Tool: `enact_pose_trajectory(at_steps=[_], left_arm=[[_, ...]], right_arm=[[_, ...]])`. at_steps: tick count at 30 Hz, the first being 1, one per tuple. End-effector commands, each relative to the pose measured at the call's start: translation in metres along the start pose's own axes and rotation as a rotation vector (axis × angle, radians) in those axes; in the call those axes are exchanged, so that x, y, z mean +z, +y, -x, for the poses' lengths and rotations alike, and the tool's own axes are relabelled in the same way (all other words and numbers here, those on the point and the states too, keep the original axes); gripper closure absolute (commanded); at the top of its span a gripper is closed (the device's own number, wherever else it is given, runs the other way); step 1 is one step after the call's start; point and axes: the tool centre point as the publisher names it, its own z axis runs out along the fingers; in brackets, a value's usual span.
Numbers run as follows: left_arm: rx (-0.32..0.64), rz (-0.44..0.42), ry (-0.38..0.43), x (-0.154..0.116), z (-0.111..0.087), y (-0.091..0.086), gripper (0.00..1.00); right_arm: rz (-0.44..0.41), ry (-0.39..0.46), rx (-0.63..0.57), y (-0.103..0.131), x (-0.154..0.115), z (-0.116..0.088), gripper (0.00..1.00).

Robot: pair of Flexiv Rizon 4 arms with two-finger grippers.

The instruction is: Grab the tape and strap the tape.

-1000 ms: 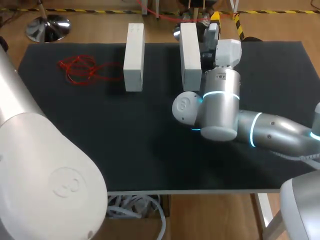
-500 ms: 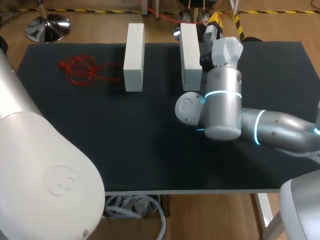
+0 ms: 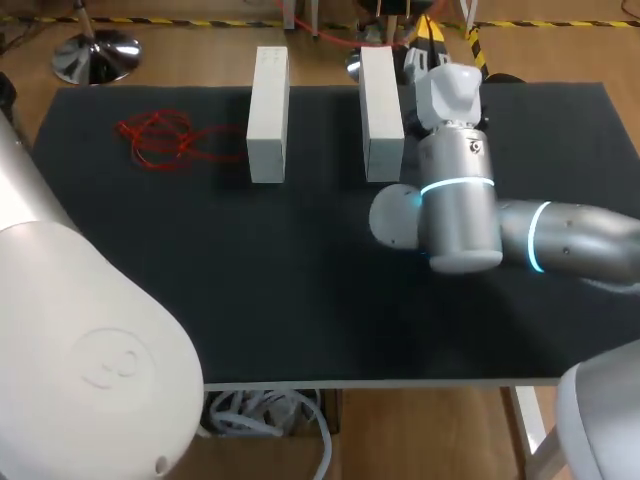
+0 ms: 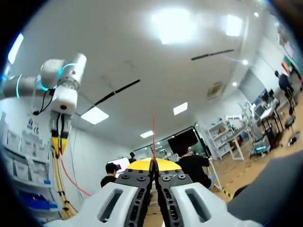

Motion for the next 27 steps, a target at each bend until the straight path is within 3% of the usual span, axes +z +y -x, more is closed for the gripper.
enact_pose_trajectory(at_steps=[1,9,12,18,22,27], left_arm=[[0.000,0.004,0.003,-0.001,0.001,-0.001,1.00],[0.000,0.004,0.003,-0.001,0.001,-0.001,1.00],[0.000,0.004,0.003,-0.001,0.001,-0.001,1.00],[0.000,0.004,0.003,-0.001,0.001,-0.001,1.00],[0.000,0.004,0.003,-0.001,0.001,-0.001,1.00],[0.000,0.004,0.003,-0.001,0.001,-0.001,1.00]], right_arm=[[0.019,0.176,-0.191,0.023,0.008,-0.001,1.00],[0.166,0.217,-0.322,0.059,0.022,-0.009,1.00],[0.161,0.153,-0.318,0.064,0.026,-0.006,1.00],[-0.027,-0.022,-0.179,0.059,0.029,0.010,1.00],[-0.126,-0.011,-0.205,0.061,0.029,0.011,1.00],[-0.267,-0.056,-0.254,0.049,0.022,0.016,1.00]])
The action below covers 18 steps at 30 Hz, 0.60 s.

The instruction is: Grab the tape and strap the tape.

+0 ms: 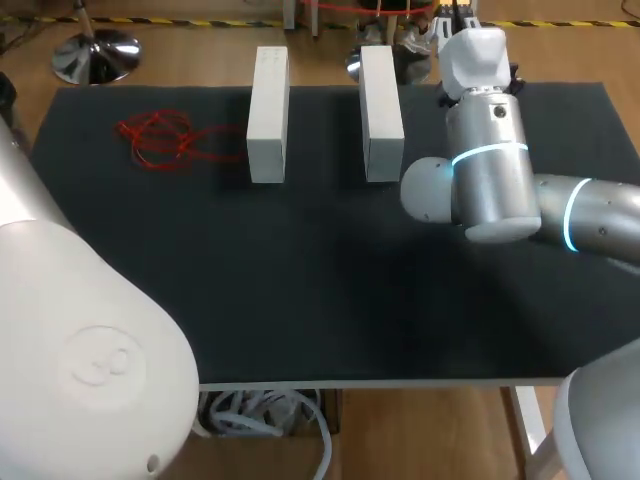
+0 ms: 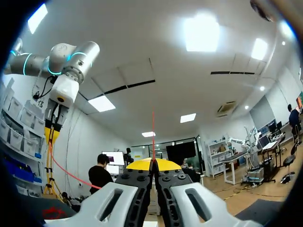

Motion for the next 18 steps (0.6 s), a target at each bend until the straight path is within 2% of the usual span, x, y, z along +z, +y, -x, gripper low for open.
enact_pose_trajectory(at_steps=[1,2,4,18], left_arm=[[0.000,0.005,0.004,-0.0013,0.0006,-0.0007,1.00],[0.000,0.005,0.004,-0.0013,0.0006,-0.0007,1.00],[0.000,0.005,0.004,-0.0013,0.0006,-0.0007,1.00],[0.000,0.005,0.004,-0.0013,0.0006,-0.0007,1.00]], right_arm=[[-0.253,-0.058,-0.031,0.0119,-0.0104,-0.0030,1.00],[-0.261,-0.053,-0.008,0.0122,-0.0097,-0.0047,1.00],[-0.250,-0.099,0.060,0.0151,-0.0082,-0.0047,1.00],[-0.250,-0.099,0.060,0.0151,-0.0082,-0.0047,1.00]])
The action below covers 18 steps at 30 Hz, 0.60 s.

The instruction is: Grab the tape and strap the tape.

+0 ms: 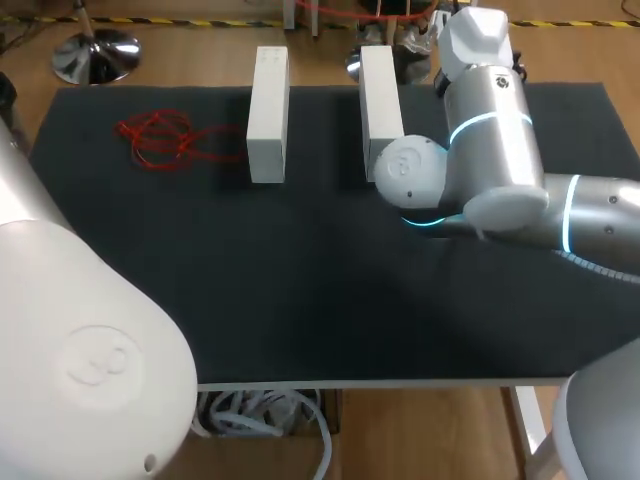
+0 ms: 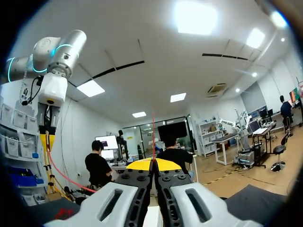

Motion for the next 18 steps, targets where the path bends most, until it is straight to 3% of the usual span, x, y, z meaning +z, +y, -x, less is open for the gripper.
enact_pose_trajectory(at_steps=[1,5,7,9,16,18], left_arm=[[-0.001,0.004,0.004,-0.001,0.001,-0.001,1.00],[-0.001,0.004,0.004,-0.001,0.001,-0.001,1.00],[-0.001,0.004,0.004,-0.001,0.001,-0.001,1.00],[-0.001,0.004,0.004,-0.001,0.001,-0.001,1.00],[-0.001,0.004,0.004,-0.001,0.001,-0.001,1.00],[-0.001,0.004,0.004,-0.001,0.001,-0.001,1.00]], right_arm=[[-0.060,-0.003,-0.001,0.004,0.000,-0.001,1.00],[-0.060,-0.003,-0.001,0.004,0.000,-0.001,1.00],[-0.193,0.045,-0.205,0.006,0.005,-0.006,1.00],[-0.275,0.052,-0.269,0.007,0.010,-0.012,1.00],[-0.376,0.127,-0.459,0.017,0.021,-0.026,1.00],[-0.417,0.185,-0.539,0.017,0.022,-0.035,1.00]])
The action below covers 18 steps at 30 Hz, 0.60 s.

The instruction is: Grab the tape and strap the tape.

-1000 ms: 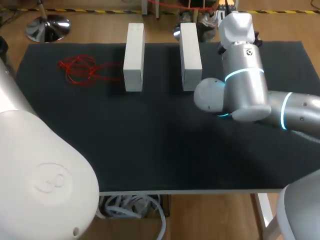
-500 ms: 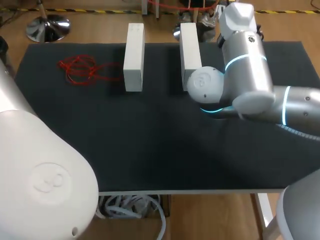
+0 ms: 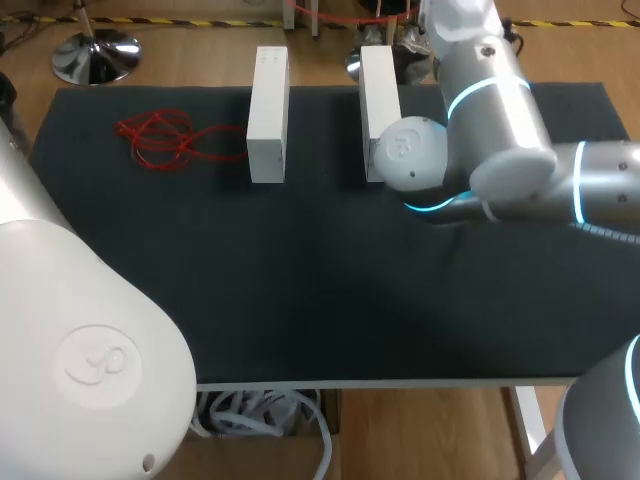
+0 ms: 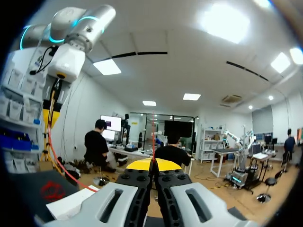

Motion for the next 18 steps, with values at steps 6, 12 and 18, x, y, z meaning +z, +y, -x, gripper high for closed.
enact_pose_trajectory(at_steps=[6,12,18], left_arm=[[-0.001,0.003,0.003,-0.001,0.000,-0.001,1.00],[-0.001,0.003,0.003,-0.001,0.000,-0.001,1.00],[-0.001,0.003,0.003,-0.001,0.000,-0.001,1.00]], right_arm=[[-0.349,0.271,-0.401,0.019,0.007,-0.031,1.00],[-0.337,0.311,-0.486,0.023,0.012,-0.047,1.00],[-0.315,0.368,-0.563,0.029,0.014,-0.068,1.00]])
